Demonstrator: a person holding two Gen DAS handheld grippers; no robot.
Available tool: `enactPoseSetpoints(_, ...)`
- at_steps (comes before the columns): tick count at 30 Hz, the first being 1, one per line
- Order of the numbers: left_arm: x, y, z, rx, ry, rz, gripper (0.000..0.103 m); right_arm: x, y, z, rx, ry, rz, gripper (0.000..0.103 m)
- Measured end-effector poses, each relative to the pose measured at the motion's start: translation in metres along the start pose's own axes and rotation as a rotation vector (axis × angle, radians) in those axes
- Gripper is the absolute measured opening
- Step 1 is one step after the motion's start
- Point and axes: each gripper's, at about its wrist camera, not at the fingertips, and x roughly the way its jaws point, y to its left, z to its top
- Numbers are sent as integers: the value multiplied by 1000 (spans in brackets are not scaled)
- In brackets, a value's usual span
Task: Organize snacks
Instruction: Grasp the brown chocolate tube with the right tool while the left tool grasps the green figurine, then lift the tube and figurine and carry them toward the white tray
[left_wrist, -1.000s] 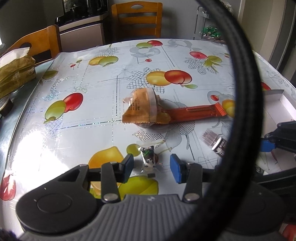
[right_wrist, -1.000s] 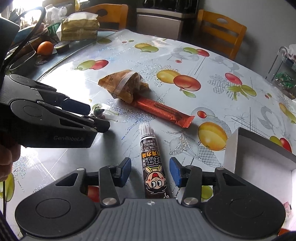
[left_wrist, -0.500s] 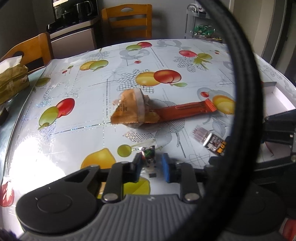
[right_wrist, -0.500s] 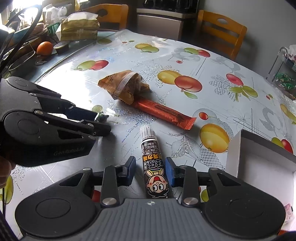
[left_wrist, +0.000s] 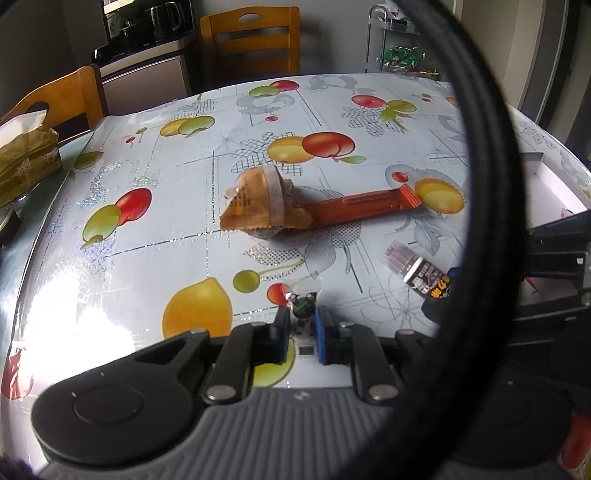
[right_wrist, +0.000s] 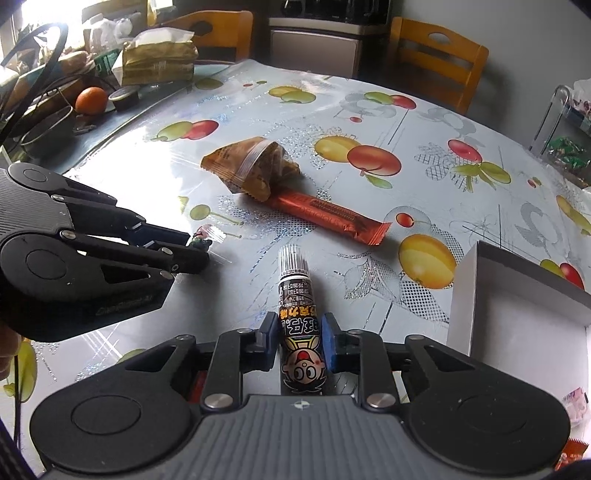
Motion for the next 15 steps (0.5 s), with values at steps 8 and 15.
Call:
enactPoseSetpoints(8, -18, -7, 1, 2, -25, -20, 10, -21, -2, -2, 27, -41, 1, 26)
enactPoseSetpoints(15, -38, -15, 10, 11, -58, -35, 10, -50, -6, -4, 59, -107, -11, 25)
